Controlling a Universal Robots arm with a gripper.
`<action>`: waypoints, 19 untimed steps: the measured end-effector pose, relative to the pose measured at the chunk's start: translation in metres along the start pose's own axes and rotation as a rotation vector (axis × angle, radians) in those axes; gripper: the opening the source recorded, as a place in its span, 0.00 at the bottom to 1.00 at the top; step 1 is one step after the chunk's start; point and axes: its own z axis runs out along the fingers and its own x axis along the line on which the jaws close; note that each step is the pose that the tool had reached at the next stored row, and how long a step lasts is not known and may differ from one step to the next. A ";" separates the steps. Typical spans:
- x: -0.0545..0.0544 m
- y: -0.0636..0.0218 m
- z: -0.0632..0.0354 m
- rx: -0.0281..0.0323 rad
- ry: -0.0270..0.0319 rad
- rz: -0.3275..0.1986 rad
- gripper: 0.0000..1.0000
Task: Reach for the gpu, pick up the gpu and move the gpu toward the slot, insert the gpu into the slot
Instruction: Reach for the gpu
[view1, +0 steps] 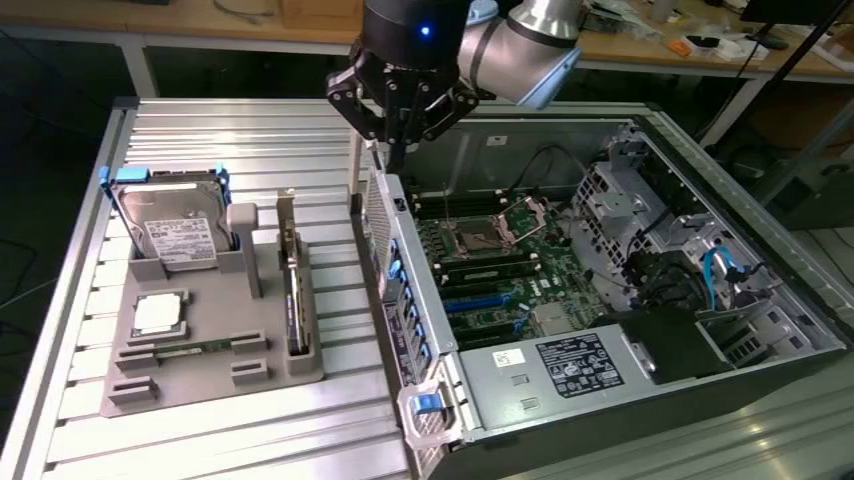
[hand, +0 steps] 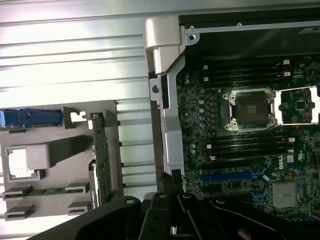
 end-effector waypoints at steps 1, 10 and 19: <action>0.002 -0.0002 -0.0001 0.0000 0.0000 0.000 0.11; 0.025 -0.0019 -0.0007 0.0000 0.0000 0.000 0.11; 0.046 -0.0035 -0.0012 0.0000 -0.0001 0.000 0.11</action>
